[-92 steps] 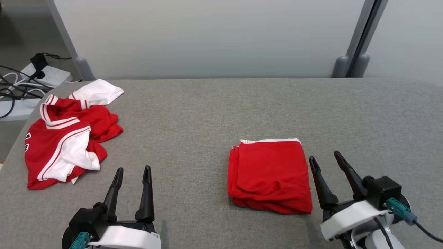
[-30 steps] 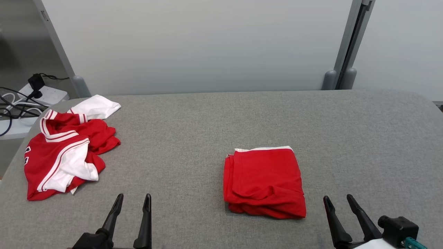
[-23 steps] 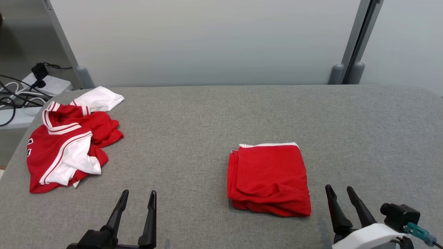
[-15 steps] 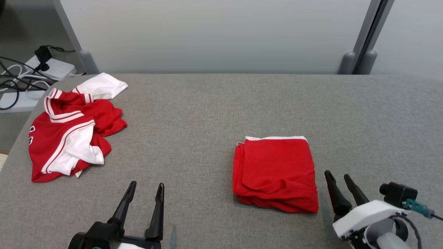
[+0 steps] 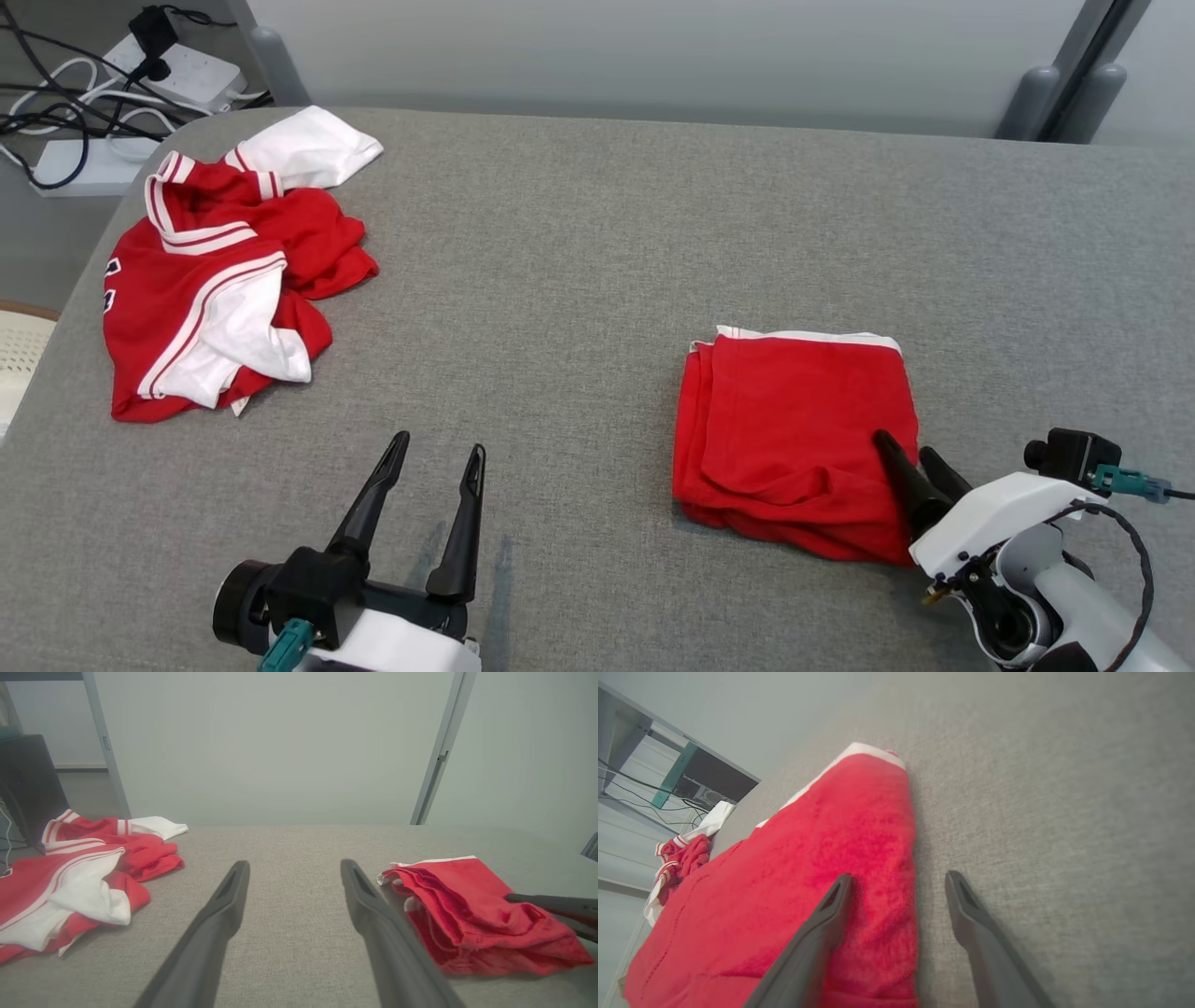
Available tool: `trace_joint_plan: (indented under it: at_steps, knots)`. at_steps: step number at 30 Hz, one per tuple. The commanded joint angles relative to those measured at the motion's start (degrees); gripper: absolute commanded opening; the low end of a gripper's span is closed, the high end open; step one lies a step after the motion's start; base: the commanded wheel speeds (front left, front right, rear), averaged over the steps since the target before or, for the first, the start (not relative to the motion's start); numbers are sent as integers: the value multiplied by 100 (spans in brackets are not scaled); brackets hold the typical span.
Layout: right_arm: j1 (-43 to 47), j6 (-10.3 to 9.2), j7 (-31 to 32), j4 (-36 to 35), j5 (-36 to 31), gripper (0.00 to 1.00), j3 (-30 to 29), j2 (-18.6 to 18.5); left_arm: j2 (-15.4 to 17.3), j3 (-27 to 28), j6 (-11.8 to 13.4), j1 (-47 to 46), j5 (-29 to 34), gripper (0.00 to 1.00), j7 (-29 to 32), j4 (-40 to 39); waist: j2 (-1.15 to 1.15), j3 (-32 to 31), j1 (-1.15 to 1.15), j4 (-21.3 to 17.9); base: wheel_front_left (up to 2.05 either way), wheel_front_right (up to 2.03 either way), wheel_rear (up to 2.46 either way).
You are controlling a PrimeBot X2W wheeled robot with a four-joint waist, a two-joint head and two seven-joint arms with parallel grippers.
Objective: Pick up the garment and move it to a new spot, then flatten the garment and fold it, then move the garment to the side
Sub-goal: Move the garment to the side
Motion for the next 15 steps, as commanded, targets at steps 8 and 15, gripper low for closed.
trace_joint_plan:
  at_steps: [8, 15]
  knots:
    - [-238, 0, 84, 177, 493, 100, 594, 18, 17, 134, -11, -327, 9, 100, -50, -106, 0, 59, 0, 164, 0, 0, 0]
    - [-329, 0, 7, 227, 723, 0, 1003, -63, 17, 104, 4, -376, 45, 100, -50, -212, 0, 46, 0, 255, 0, 0, 0]
